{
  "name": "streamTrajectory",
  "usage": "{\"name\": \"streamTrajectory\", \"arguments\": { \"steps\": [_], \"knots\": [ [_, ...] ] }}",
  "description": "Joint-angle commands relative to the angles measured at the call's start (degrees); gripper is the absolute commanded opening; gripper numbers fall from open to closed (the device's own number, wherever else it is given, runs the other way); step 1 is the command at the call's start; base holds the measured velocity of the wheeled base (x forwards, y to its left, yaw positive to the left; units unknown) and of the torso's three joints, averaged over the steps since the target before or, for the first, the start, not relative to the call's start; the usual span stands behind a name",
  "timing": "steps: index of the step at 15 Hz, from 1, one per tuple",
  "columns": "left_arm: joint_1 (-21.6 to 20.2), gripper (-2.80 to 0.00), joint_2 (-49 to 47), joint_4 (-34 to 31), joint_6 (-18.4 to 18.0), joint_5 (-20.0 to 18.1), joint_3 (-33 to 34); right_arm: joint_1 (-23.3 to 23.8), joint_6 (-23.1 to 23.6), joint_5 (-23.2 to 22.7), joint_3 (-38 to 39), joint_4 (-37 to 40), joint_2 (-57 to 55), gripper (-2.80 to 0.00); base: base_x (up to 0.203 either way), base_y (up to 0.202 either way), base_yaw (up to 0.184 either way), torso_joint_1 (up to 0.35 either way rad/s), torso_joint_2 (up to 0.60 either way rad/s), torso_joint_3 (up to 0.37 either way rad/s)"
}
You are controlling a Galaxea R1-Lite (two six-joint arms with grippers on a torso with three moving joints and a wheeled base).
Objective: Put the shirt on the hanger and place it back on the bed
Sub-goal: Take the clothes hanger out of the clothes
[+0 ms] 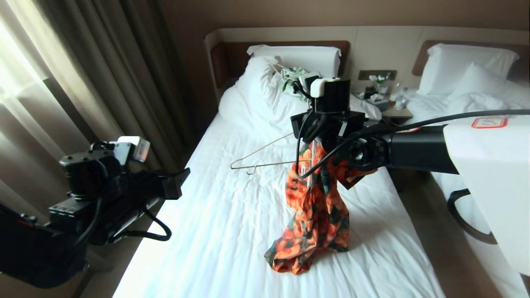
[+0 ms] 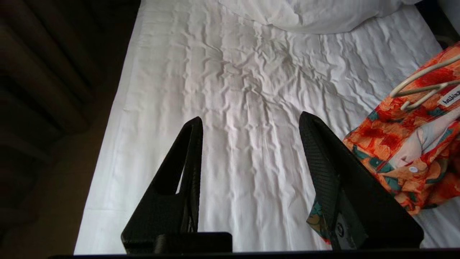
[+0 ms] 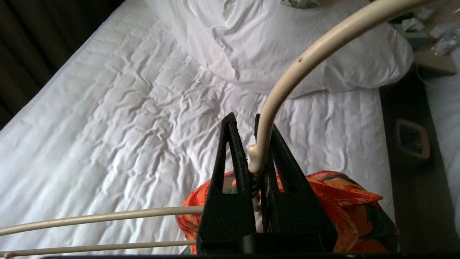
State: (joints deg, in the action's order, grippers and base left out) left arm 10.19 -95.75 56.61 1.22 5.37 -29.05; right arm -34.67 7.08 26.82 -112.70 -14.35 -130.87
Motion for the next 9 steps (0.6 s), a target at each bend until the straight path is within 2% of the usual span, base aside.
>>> {"name": "streamTrajectory", "arguments": {
  "steps": [1,5,6,7,9],
  "knots": [
    [-6.37,-2.8,5.72,1.05,-0.05,-1.87,4.49,-0.03,-8.62,0.15,0.02,-0.31,-3.02,-2.8,0.0,0.0,0.0,0.0,0.0,0.0],
    [-23.35,-2.8,12.59,1.34,-0.1,-10.64,9.76,-0.33,-25.77,-0.55,0.03,-1.6,-6.17,-2.8,0.0,0.0,0.0,0.0,0.0,0.0],
    [-26.49,-2.8,14.57,1.28,-0.13,-12.36,10.16,-0.38,-28.01,-1.16,0.06,-2.61,-7.3,-2.8,0.0,0.0,0.0,0.0,0.0,0.0],
    [-28.11,-2.8,15.85,1.23,-0.22,-13.3,10.44,-0.4,-28.87,-1.42,0.22,-2.65,-7.47,-2.8,0.0,0.0,0.0,0.0,0.0,0.0],
    [-28.52,-2.8,16.03,0.87,-0.52,-11.52,10.37,-1.39,-31.18,-1.24,0.37,-0.35,-6.0,-2.8,0.0,0.0,0.0,0.0,0.0,0.0]
  ]
}}
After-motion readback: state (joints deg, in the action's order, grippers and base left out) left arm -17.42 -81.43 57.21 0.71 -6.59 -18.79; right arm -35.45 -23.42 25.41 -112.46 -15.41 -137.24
